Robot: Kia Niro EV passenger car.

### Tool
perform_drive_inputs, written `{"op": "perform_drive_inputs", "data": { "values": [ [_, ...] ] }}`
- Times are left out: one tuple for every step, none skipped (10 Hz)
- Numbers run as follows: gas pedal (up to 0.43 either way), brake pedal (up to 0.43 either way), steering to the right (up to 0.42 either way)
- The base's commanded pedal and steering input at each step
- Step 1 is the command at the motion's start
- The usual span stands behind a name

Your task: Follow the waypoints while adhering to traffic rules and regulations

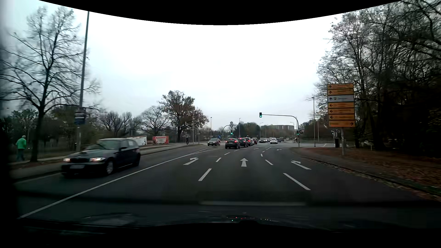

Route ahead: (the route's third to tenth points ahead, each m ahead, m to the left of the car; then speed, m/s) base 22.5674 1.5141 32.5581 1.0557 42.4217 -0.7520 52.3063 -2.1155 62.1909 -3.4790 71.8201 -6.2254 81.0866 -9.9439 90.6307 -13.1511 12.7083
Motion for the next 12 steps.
{"op": "perform_drive_inputs", "data": {
  "values": [
    [0.157,0.0,0.031],
    [0.157,0.0,0.033],
    [0.157,0.0,0.033],
    [0.157,0.0,0.034],
    [0.157,0.0,0.035],
    [0.15,0.0,0.035],
    [0.15,0.0,0.036],
    [0.15,0.0,0.036],
    [0.157,0.0,0.036],
    [0.157,0.0,0.036],
    [0.157,0.0,0.037],
    [0.157,0.0,0.037]
  ]
}}
